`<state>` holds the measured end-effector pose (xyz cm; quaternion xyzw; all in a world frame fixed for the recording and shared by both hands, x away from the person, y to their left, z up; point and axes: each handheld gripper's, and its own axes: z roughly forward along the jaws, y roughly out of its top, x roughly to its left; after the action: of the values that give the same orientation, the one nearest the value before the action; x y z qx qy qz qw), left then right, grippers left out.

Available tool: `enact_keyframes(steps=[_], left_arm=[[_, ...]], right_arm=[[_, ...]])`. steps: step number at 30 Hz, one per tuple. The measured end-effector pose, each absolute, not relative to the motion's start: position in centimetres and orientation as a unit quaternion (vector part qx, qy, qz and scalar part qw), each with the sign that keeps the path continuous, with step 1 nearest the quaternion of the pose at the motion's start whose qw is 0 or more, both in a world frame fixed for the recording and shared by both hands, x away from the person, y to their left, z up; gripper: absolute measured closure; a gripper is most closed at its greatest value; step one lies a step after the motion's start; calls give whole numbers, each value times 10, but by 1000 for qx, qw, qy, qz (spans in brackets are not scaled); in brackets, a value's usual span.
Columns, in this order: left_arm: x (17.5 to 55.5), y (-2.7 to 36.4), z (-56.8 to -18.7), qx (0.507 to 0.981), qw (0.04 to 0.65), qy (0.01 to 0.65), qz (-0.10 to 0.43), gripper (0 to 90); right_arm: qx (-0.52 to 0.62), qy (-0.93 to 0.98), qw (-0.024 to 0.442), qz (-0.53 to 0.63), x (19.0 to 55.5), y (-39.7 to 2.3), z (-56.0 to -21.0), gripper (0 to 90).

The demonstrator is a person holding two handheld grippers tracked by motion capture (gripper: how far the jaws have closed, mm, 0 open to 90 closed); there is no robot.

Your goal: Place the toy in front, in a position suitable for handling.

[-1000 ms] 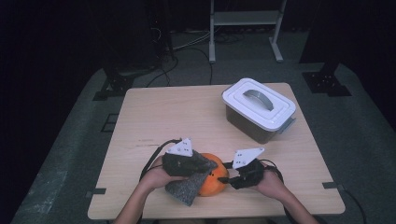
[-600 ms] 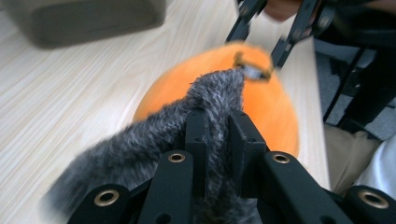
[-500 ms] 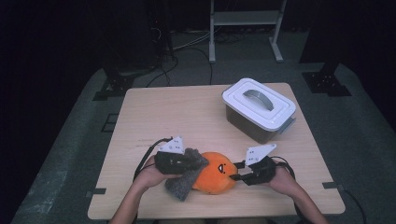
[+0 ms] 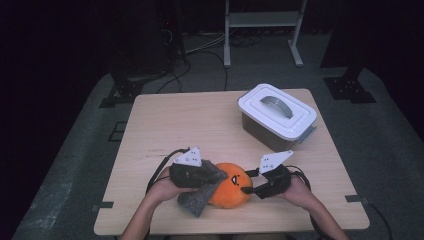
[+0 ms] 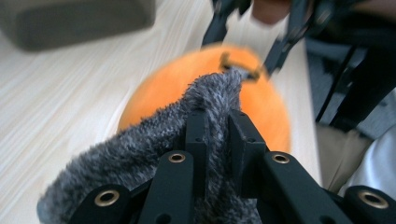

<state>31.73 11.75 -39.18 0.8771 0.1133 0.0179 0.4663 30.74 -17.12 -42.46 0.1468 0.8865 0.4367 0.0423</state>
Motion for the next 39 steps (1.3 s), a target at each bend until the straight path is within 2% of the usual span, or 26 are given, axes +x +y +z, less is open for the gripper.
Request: enact_keyframes(steps=[3, 6, 8, 12, 15, 20, 22, 31, 39], left_arm=[[317, 106, -387, 879, 465, 103, 20, 794], [318, 99, -389, 886, 454, 98, 16, 794], [317, 97, -393, 887, 452, 96, 12, 796], [312, 96, -397, 887, 453, 89, 0, 797], [309, 94, -397, 891, 446, 80, -1, 797], [311, 105, -397, 888, 452, 89, 7, 797], [312, 112, -398, 885, 455, 96, 10, 797], [320, 141, -407, 879, 455, 139, 18, 797], [324, 147, -407, 874, 460, 155, 25, 797]], right_arm=[[132, 890, 46, 434, 304, -170, -424, 508], [130, 892, 45, 430, 304, -173, -425, 505], [135, 892, 23, 431, 307, -176, -426, 435], [139, 886, 12, 441, 311, -179, -420, 319], [144, 883, 6, 447, 311, -173, -422, 300], [140, 884, 24, 445, 305, -171, -426, 451], [132, 887, 31, 441, 302, -171, -426, 481], [123, 889, 35, 440, 300, -173, -427, 492], [112, 891, 43, 437, 299, -171, -426, 491]])
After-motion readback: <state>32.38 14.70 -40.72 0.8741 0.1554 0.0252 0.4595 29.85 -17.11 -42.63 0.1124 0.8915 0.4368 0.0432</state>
